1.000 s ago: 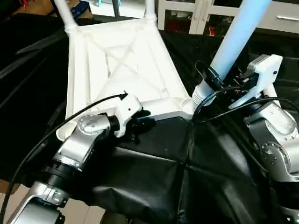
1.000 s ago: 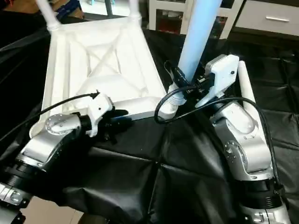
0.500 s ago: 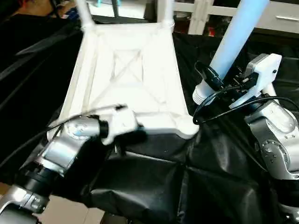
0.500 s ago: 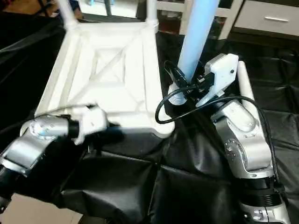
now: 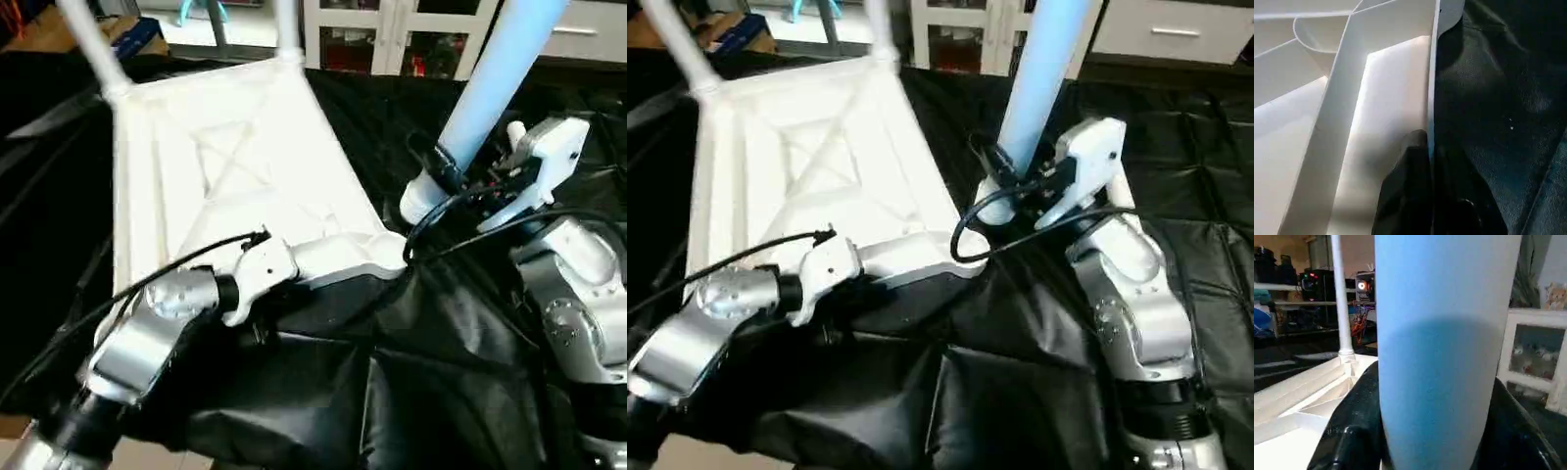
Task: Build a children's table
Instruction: Insert table leg to table base
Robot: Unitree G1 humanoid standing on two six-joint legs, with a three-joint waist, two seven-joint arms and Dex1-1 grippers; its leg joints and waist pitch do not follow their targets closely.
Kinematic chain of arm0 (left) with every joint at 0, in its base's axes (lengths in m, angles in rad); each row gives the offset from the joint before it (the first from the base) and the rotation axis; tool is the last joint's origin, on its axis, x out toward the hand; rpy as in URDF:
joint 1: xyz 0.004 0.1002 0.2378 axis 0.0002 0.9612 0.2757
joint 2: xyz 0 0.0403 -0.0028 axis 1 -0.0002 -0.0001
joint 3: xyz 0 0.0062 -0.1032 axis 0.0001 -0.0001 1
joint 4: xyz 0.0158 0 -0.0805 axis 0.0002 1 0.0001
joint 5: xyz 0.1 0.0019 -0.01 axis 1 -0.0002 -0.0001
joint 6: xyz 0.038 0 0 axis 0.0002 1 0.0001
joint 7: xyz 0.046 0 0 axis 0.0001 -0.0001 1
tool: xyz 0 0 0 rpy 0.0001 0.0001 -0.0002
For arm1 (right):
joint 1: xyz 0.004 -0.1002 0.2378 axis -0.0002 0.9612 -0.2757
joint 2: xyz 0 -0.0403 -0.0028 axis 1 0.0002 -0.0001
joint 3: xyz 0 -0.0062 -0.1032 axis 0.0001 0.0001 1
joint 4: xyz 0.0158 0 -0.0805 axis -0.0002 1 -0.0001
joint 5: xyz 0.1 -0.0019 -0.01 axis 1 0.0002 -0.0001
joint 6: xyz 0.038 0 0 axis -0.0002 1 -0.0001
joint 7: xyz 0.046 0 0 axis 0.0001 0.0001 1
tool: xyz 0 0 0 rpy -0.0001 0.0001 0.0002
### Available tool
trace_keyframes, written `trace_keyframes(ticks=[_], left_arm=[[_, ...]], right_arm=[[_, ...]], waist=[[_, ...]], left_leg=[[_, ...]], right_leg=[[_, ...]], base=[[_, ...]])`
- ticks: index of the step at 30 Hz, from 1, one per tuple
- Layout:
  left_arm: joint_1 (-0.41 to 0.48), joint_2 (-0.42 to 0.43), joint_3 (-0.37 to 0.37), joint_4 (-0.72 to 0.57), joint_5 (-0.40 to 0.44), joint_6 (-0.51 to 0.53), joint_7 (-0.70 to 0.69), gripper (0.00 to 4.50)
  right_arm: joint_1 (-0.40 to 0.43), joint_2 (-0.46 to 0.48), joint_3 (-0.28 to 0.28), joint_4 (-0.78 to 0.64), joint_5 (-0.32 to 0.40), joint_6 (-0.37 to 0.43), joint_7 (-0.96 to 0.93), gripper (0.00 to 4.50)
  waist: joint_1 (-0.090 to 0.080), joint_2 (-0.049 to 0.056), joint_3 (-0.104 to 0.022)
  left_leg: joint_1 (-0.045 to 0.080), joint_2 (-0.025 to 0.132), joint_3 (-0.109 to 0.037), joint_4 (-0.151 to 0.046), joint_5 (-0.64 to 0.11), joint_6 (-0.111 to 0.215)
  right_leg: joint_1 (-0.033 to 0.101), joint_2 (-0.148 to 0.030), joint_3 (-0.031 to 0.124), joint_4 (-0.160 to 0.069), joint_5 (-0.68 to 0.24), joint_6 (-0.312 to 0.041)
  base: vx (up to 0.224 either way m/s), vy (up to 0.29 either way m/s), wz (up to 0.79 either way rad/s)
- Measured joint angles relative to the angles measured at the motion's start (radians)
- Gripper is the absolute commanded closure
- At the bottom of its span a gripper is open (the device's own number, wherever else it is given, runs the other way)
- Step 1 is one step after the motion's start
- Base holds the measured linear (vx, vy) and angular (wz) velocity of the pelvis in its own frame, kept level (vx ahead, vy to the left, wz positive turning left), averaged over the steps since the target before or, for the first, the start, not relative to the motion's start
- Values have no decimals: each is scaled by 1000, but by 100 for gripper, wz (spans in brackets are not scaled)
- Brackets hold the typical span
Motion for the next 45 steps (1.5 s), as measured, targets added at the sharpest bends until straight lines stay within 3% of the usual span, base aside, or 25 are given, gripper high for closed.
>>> trace_keyframes(ticks=[6,10,17,21,27,36,45], left_arm=[[48,18,22,-21,-20,-37,-1,450],[52,14,30,-13,-21,-57,-6,450],[87,34,56,-45,-39,-56,-10,450],[122,56,69,-76,-40,-78,-21,450],[142,65,76,-99,-40,-96,-30,450],[150,34,83,-89,-39,-156,-26,450],[151,33,84,-80,-39,-182,-38,450]], right_arm=[[32,-14,1,-14,141,175,89,270],[31,-10,-4,-12,192,221,109,270],[-25,-4,-29,48,242,301,116,270],[-52,-3,-26,82,243,329,142,270],[-59,-3,14,91,200,322,170,270],[-53,18,76,91,66,169,208,270],[-33,31,97,91,5,106,243,270]], waist=[[-9,0,0],[-10,-3,0],[-25,-19,1],[-27,-37,1],[-23,-46,3],[-14,-48,5],[-4,-49,5]], left_leg=[[1,0,0,-3,0,0],[1,-1,0,-3,0,0],[2,-1,1,-4,0,0],[5,-1,1,-8,0,1],[5,-1,2,-10,0,0],[6,-1,3,-10,-1,-1],[7,-1,5,-12,-1,0]], right_leg=[[0,0,0,-3,-1,0],[0,0,0,-3,-1,0],[0,0,1,-3,-1,1],[0,1,1,-3,-3,1],[0,1,1,-3,-5,0],[0,0,2,-3,-6,0],[0,0,3,-5,-6,0]], base=[[0,0,0],[0,0,0],[0,0,0],[0,0,0],[0,0,0],[0,0,0],[0,0,0]])
